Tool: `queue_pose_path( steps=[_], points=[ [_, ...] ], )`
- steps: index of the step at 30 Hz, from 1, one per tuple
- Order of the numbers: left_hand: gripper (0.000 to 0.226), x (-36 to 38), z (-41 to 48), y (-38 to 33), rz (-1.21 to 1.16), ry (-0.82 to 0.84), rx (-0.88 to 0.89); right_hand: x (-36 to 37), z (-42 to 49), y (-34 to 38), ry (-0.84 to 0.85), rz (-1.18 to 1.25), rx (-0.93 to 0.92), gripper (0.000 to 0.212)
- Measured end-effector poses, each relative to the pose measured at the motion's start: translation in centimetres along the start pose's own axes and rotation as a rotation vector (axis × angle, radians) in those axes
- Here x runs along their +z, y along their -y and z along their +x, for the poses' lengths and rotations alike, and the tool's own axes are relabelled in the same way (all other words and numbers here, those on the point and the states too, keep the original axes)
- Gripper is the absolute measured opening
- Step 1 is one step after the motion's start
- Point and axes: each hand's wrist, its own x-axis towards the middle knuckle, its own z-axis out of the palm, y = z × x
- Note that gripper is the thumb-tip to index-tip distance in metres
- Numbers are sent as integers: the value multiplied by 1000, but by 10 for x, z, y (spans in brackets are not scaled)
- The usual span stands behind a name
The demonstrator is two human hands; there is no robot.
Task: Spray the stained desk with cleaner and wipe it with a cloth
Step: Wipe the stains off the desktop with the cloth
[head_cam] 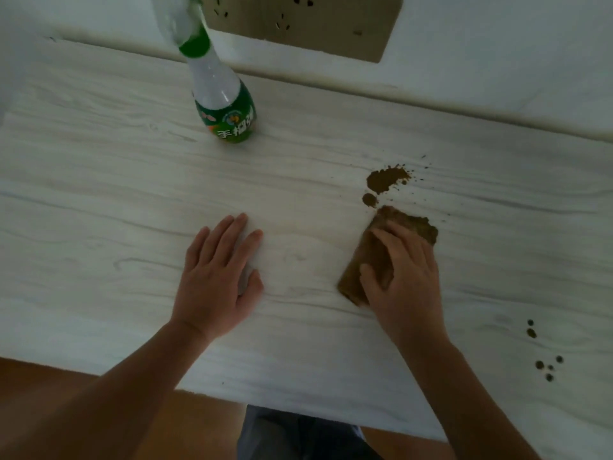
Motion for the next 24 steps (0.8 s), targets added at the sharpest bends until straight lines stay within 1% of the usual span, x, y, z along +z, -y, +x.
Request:
queue_pose_path(
  steps=[4,8,11,16,20,24],
  points=[
    [62,-1,0,0,-6,-21,8,5,-31,-13,39,-9,53,65],
    [61,-1,0,-1,-9,-31,5,14,-25,-16,41,-2,43,63],
    [62,-1,1,0,-5,-21,5,11,5,-20,10,-15,44,62],
    [63,0,1,0,-8,-16,0,9,91,-9,-28,-10,88,62],
    [62,-1,2,0,-13,-19,3,23,145,23,-22,-68,25,62],
    [62,-1,1,0,-16,-13,4,46,152,59,23,-110,-158,58]
  ],
)
